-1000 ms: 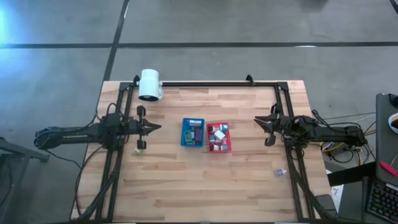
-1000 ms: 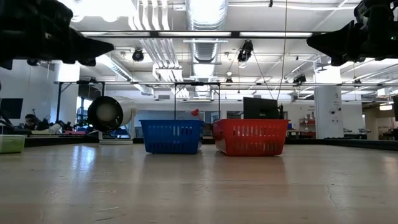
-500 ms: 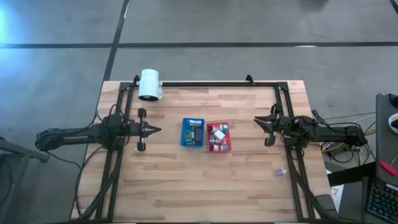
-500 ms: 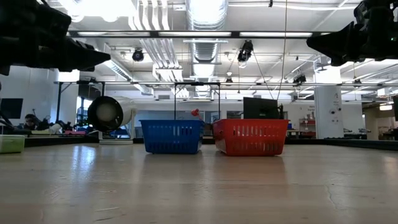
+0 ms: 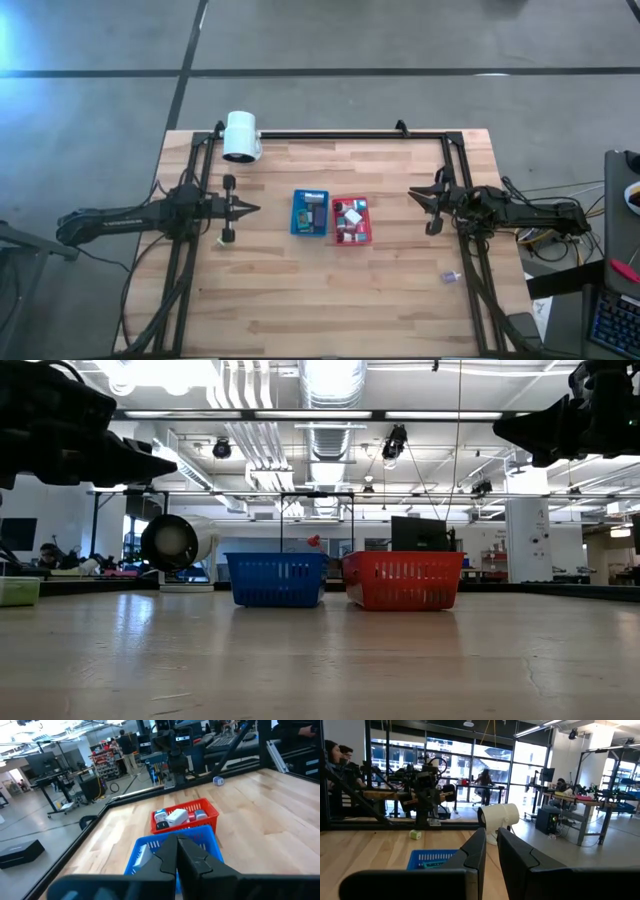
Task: Pick & Place Office items
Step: Put the green adaptor into the red bin
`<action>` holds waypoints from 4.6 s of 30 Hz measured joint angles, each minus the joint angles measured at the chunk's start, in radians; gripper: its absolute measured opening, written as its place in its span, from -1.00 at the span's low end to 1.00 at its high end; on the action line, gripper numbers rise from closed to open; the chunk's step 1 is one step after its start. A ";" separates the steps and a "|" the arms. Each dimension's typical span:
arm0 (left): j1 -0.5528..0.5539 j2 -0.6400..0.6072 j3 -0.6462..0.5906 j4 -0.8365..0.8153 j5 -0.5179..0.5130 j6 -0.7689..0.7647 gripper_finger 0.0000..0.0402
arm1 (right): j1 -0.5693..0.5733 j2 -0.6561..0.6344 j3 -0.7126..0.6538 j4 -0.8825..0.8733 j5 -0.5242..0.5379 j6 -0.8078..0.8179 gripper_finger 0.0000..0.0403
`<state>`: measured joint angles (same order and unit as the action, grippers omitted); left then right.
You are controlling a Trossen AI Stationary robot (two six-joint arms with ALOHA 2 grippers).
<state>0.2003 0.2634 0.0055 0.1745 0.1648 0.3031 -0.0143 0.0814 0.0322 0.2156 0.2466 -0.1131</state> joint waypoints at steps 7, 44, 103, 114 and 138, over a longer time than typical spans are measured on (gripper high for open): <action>0.002 0.001 0.015 -0.019 -0.026 -0.122 -0.96 | 0.000 0.000 0.000 0.000 0.000 0.006 -0.79; -0.114 0.758 0.602 -1.214 -0.150 -0.919 -0.41 | 0.001 0.052 0.007 0.060 -0.016 0.076 -0.79; -0.233 0.852 0.590 -0.767 -0.024 -0.640 -0.35 | 0.001 0.052 0.009 0.051 -0.018 0.076 -0.79; -0.232 0.639 0.556 -0.434 -0.031 -0.322 -0.35 | 0.001 0.052 0.009 0.051 -0.018 0.077 -0.79; -0.229 -0.024 0.061 -0.039 -0.243 -0.179 -0.35 | 0.001 0.052 0.009 0.054 -0.016 0.080 -0.79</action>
<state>-0.0289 0.2399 0.0670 0.1357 -0.0786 0.1238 -0.0135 0.1337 0.0410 0.2695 0.2306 -0.0334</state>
